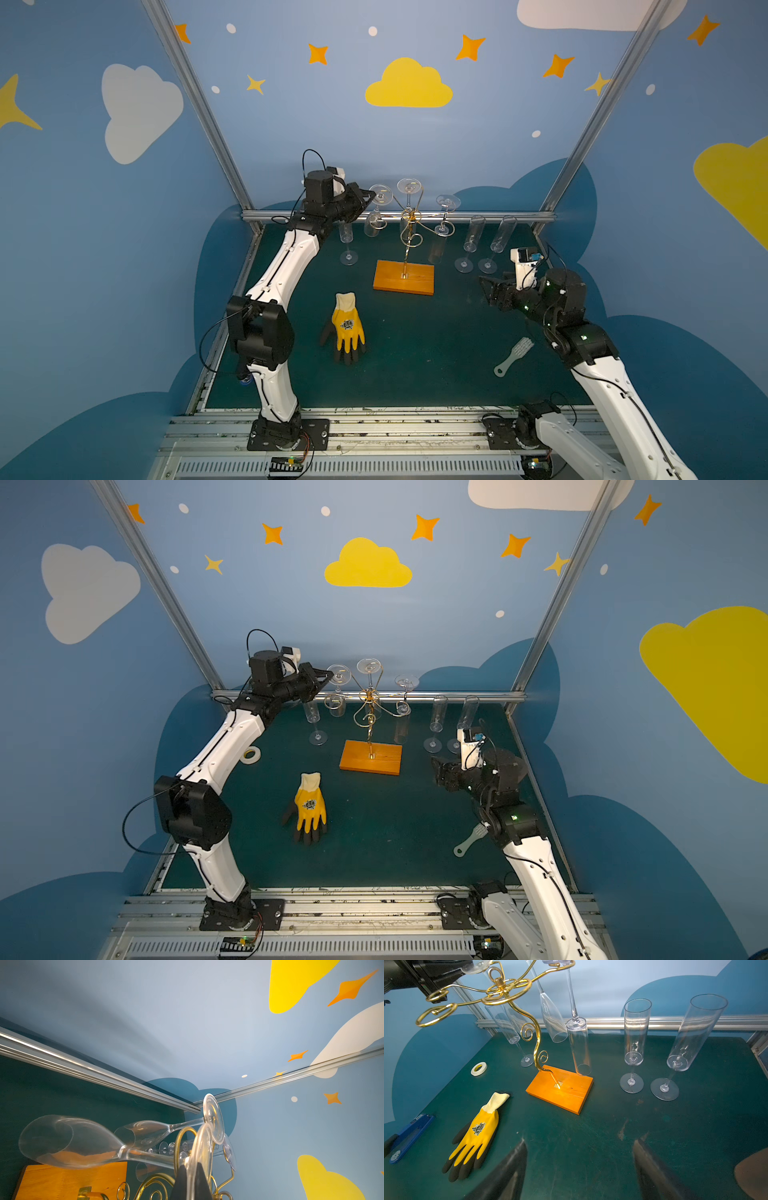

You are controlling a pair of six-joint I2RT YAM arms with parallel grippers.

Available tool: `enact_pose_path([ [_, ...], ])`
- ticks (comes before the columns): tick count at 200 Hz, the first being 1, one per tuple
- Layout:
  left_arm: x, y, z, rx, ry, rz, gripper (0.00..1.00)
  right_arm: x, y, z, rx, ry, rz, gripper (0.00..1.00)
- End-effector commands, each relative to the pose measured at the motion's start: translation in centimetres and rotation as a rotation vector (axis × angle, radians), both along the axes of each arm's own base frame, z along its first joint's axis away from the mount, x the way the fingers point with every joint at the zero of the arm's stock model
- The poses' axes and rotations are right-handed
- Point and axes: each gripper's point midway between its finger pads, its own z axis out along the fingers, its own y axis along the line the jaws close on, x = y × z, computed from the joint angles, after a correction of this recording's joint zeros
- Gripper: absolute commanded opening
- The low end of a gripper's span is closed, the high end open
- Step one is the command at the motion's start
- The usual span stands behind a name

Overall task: Take the wine glass off the wine glass rack
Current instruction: Pick up the wine glass from the wine glass rack.

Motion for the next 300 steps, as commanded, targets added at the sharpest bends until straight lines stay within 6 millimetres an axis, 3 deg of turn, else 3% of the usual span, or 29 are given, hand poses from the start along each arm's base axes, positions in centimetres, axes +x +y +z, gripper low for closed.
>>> enact_pose_path([
  [1, -0.5, -0.4, 0.7, -0.027, -0.004, -0.016, 0.03, -0.3, -0.3, -0.2, 0.003, 0.003, -0.012, 0.79],
  [75, -0.3, -0.2, 2.7, -0.107, -0.027, 0.013, 0.03, -0.4, -0.5, -0.2, 0.005, 0.002, -0.016, 0.79],
  [165, 0.6, 0.2, 3.5, -0.087, -0.045, 0.041, 0.03, -0.6, -0.7, 0.3, 0.004, -0.009, -0.018, 0.79],
  [258, 1.4, -2.1, 3.4, -0.074, -0.032, -0.046, 0.03, -0.6, -1.0, 0.2, 0.004, -0.004, -0.029, 0.79],
  [300, 0.5, -3.0, 4.1, -0.078, -0.037, -0.095, 0.03, -0.8, -1.1, 0.3, 0.003, -0.008, -0.032, 0.79],
])
